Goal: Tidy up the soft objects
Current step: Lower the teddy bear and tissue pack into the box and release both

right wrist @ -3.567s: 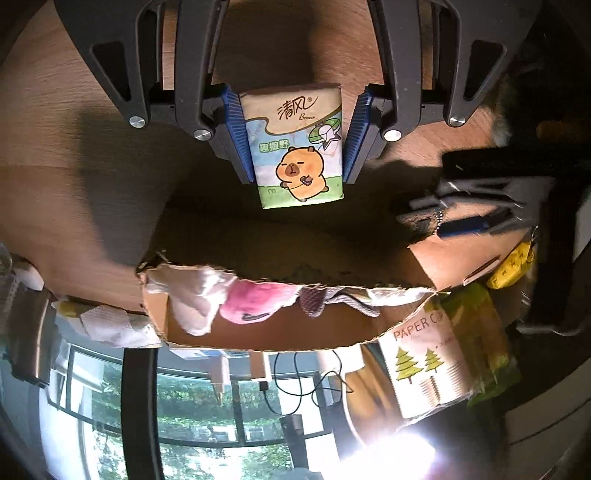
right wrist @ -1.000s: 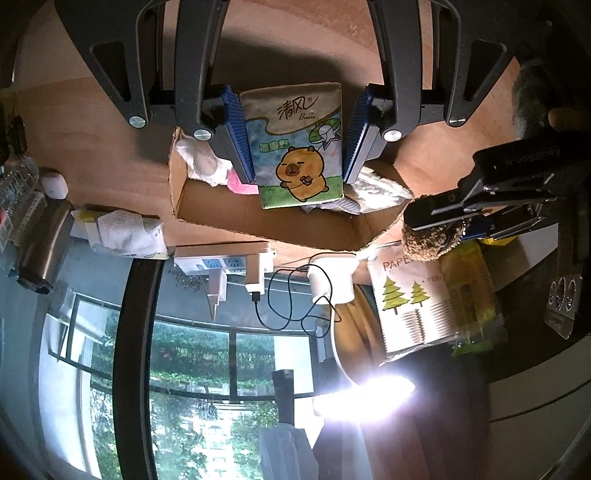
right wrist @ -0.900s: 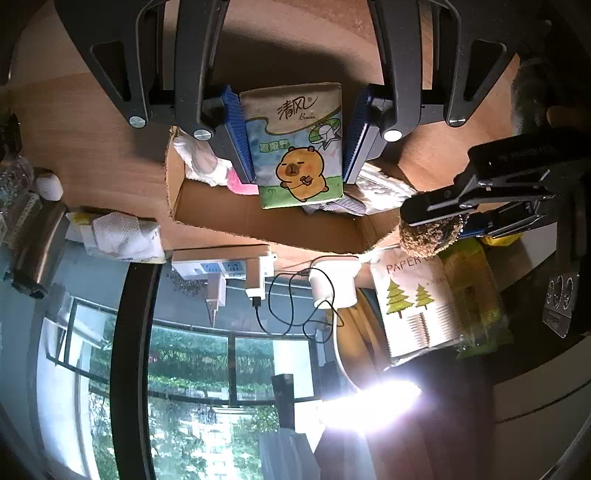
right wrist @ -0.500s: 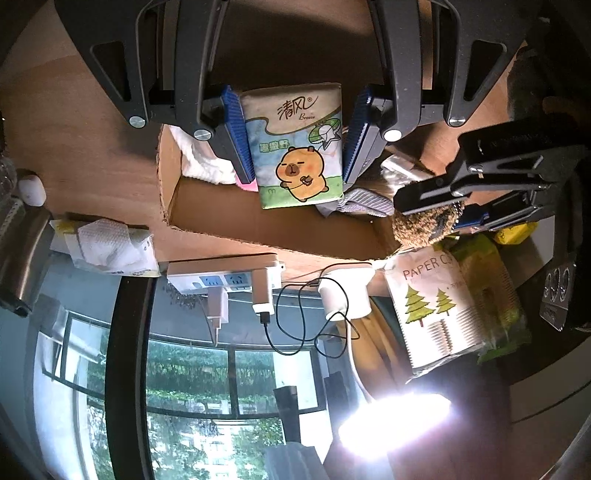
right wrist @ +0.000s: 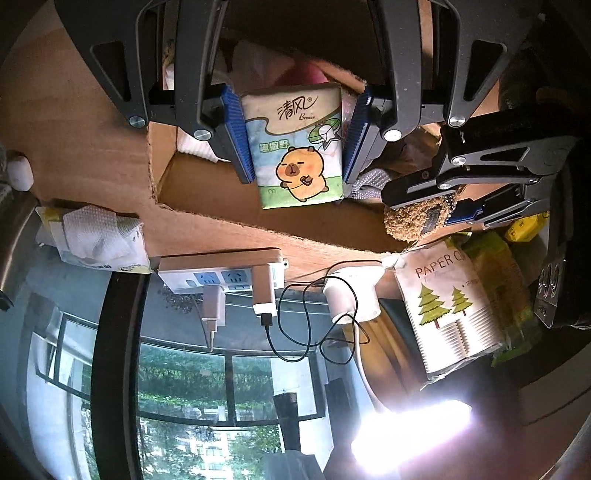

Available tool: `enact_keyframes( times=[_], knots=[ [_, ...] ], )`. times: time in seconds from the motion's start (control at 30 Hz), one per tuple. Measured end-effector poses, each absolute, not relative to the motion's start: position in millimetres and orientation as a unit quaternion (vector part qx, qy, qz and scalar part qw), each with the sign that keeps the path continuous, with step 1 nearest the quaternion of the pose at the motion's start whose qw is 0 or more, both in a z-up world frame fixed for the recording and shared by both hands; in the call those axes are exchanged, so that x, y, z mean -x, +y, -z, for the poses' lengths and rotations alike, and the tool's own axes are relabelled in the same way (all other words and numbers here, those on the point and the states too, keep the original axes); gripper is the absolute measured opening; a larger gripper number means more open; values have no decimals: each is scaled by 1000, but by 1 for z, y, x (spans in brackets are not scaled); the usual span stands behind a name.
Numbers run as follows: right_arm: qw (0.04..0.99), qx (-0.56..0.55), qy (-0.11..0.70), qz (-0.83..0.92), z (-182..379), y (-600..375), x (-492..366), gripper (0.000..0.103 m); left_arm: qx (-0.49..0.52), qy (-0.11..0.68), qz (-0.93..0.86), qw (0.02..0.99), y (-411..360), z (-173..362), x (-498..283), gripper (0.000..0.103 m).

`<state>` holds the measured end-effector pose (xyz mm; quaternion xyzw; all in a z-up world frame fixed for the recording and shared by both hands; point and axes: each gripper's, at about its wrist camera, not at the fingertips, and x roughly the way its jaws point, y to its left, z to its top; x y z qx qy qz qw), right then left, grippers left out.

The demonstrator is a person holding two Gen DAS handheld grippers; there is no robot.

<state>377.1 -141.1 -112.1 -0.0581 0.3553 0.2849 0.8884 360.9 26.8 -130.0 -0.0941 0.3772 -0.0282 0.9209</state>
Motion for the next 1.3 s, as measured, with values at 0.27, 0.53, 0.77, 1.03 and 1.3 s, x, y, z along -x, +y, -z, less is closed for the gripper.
enact_keyframes(
  times=[0.27, 0.53, 0.77, 1.03, 1.3],
  knots=[
    [889, 56, 361, -276, 115, -132, -381, 51, 108, 377, 19, 919, 39, 133, -360, 74],
    [892, 61, 359, -270, 107, -125, -376, 51, 119, 368, 15, 922, 51, 127, -348, 82],
    [894, 69, 350, -270, 96, -119, -359, 51, 124, 354, 13, 927, 57, 116, -332, 83],
    [898, 71, 341, -268, 84, -120, -338, 51, 123, 342, 18, 931, 57, 102, -307, 83],
    [901, 70, 333, -268, 75, -122, -313, 51, 116, 330, 19, 937, 54, 87, -278, 93]
  ],
)
